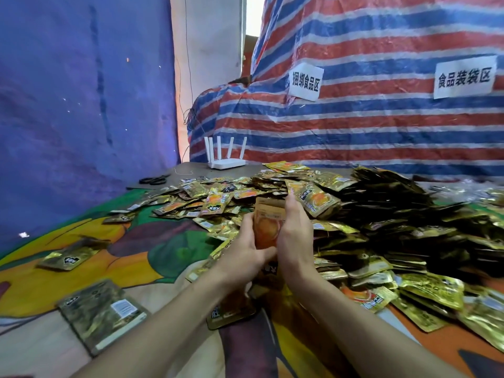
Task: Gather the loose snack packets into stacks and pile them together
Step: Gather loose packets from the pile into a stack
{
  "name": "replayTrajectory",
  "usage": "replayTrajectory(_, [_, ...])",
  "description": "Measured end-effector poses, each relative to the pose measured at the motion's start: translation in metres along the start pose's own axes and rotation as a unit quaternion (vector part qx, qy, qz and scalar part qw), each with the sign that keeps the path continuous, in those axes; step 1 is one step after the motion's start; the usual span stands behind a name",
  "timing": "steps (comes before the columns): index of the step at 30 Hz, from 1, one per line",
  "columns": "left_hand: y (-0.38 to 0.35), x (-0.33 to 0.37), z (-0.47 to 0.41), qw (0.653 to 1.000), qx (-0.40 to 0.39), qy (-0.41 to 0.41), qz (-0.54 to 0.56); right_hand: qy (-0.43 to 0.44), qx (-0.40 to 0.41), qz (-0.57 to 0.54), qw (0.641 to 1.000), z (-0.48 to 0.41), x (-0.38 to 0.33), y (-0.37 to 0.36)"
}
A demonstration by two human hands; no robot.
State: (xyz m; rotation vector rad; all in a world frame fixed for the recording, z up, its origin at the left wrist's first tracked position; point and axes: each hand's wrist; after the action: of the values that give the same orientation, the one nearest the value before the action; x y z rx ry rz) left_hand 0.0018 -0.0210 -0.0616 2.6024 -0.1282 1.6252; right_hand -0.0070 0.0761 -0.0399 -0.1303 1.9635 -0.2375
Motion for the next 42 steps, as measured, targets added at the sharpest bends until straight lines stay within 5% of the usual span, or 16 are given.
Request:
replayTrajectory(4, [0.003,0.002,0.000,0.997,0.017,-0.071,-0.034,0.076,0.022,0.006,0.997,-0.002,0.001,0.006])
replayTrajectory(10, [-0.003,0.000,0.003,0.999,-0.007,-0.045,0.008,0.069,-0.022,0.029,0.997,-0.002,-0.003,0.006])
replayTrajectory(17, [0.000,0.001,0.003,0.998,0.021,-0.059,-0.032,0.147,0.003,0.150,0.978,-0.005,-0.030,0.026])
replayTrajectory(21, [0.004,-0.004,0.003,0.993,-0.004,-0.075,-0.093,0.145,-0.049,0.269,0.951,0.003,-0.040,0.057])
replayTrajectory(26, [0.001,-0.005,0.009,0.982,-0.083,-0.105,-0.132,0.055,-0.034,0.505,0.861,0.007,-0.067,0.145])
replayTrajectory(31, [-0.002,-0.005,0.009,0.985,-0.099,-0.094,-0.105,-0.114,0.047,0.727,0.675,-0.010,-0.120,0.261])
replayTrajectory(33, [-0.005,-0.002,0.010,0.987,-0.098,-0.091,-0.094,-0.156,0.059,0.761,0.627,-0.012,-0.129,0.297])
replayTrajectory(36, [-0.005,0.001,0.011,0.989,-0.085,-0.085,-0.083,-0.179,0.047,0.782,0.595,-0.008,-0.126,0.330])
replayTrajectory(42, [-0.005,0.006,0.013,0.990,-0.084,-0.082,-0.083,-0.164,0.008,0.785,0.597,-0.015,-0.101,0.341])
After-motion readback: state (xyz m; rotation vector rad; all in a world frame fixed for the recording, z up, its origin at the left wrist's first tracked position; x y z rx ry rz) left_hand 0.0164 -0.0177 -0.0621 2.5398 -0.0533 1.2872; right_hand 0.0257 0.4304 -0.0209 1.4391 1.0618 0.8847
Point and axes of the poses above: each hand's wrist, its own z-axis away from the middle knuckle, its own y-axis out of the back of the hand, x = y × z, and after that the axes turned 5 degrees about -y, right-handed
